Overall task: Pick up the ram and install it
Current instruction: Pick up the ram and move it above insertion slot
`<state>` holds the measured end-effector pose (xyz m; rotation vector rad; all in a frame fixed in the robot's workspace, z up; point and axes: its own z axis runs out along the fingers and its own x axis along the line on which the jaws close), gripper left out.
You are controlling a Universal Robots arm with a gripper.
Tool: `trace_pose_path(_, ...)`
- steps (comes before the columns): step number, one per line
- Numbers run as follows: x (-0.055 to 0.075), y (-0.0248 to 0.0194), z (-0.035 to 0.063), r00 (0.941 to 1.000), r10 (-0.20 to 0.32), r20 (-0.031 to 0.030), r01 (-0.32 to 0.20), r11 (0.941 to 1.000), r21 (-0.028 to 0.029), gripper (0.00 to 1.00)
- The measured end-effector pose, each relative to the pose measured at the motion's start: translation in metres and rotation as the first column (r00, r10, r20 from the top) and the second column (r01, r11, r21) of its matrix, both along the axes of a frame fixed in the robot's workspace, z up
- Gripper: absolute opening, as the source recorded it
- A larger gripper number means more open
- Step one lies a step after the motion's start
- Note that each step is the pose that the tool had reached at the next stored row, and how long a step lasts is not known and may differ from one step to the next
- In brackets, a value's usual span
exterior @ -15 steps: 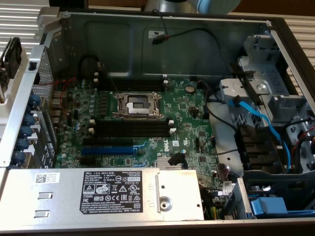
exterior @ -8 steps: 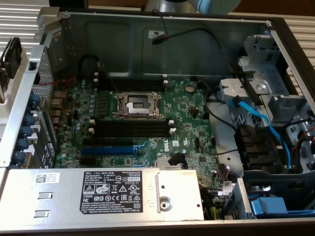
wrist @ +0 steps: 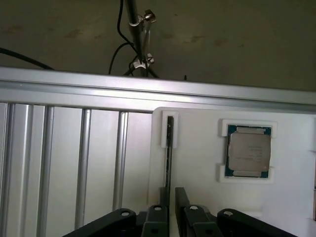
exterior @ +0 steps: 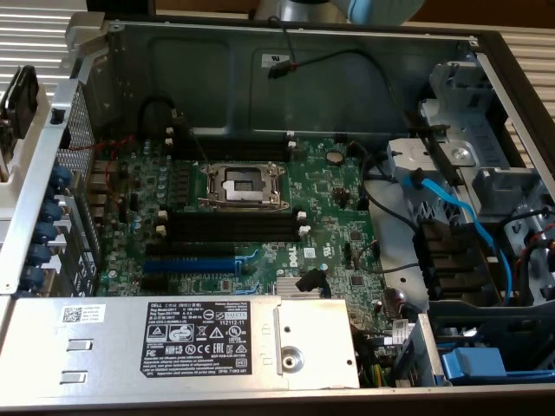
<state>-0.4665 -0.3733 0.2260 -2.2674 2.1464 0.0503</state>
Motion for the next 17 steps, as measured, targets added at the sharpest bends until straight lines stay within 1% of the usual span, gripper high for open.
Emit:
trace_pose_path(2,0.0000,0.0000,0.0000,1.0000,0.000,0.0000,0.000,1.0000,0.0000,0.24)
trace_pose_path(3,0.0000,0.0000,0.0000,1.0000,0.000,0.0000,0.000,1.0000,0.0000,0.31)
trace_pose_path(7,0.0000,0.0000,-0.0001,1.0000,0.000,-0.0002,0.000,1.0000,-0.0001,0.31)
trace_pose_path(9,0.0001,0.0008,-0.0012,1.0000,0.000,0.0001,0.000,1.0000,-0.0041,0.31)
trace_pose_path(10,0.0002,0.0011,-0.0018,1.0000,0.000,0.0001,0.000,1.0000,-0.0050,0.31)
trace_pose_path(14,0.0002,0.0016,-0.0051,1.0000,0.000,-0.0002,0.000,1.0000,-0.0054,0.31)
trace_pose_path(16,0.0003,0.0016,-0.0079,1.0000,0.000,-0.0022,0.000,1.0000,-0.0054,0.31)
trace_pose_path(17,0.0003,0.0017,-0.0091,1.0000,0.000,-0.0050,0.000,1.0000,-0.0058,0.31)
